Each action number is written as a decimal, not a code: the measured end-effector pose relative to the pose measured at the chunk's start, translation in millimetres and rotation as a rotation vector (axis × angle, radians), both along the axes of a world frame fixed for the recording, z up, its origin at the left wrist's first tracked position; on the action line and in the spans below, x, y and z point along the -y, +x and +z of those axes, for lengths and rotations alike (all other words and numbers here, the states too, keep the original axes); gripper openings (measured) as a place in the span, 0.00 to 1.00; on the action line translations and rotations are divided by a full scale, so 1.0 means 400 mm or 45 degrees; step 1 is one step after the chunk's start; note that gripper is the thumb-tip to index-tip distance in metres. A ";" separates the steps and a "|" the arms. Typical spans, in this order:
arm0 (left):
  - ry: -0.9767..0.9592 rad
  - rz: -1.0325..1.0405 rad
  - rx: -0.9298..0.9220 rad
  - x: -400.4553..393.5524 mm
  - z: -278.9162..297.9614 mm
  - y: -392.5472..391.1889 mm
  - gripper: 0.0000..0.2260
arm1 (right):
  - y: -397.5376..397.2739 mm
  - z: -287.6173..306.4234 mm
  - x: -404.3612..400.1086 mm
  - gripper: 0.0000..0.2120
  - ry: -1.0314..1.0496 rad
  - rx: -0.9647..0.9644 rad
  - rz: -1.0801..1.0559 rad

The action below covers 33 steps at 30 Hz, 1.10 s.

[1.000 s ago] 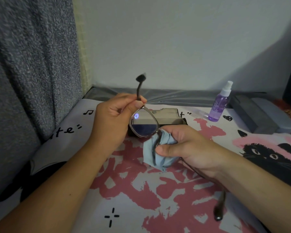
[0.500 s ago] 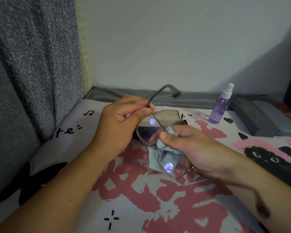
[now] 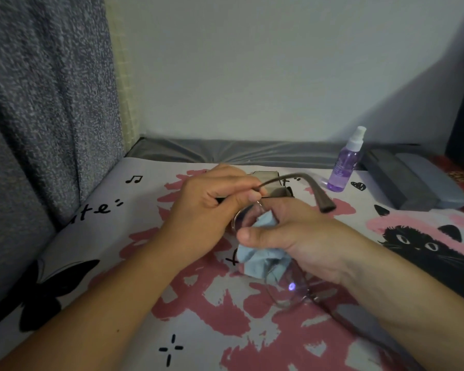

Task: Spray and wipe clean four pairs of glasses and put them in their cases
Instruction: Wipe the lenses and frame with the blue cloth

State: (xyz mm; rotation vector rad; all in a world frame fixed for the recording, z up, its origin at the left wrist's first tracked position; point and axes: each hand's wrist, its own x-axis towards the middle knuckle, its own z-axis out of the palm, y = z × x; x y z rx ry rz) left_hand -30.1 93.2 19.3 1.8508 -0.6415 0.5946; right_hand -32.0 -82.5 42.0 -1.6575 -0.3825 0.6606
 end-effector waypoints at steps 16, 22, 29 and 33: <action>-0.026 -0.026 -0.069 0.006 -0.002 -0.009 0.07 | 0.018 0.012 0.027 0.20 0.061 -0.053 0.146; -0.076 -0.028 -0.174 0.031 -0.012 -0.006 0.07 | 0.007 -0.007 -0.007 0.24 0.195 0.045 -0.098; -0.270 -0.072 -0.345 0.054 -0.005 0.004 0.07 | 0.010 0.000 -0.008 0.31 0.358 0.060 -0.419; -0.353 -0.047 -0.368 0.051 0.000 -0.001 0.06 | 0.011 -0.003 -0.009 0.29 0.376 0.075 -0.485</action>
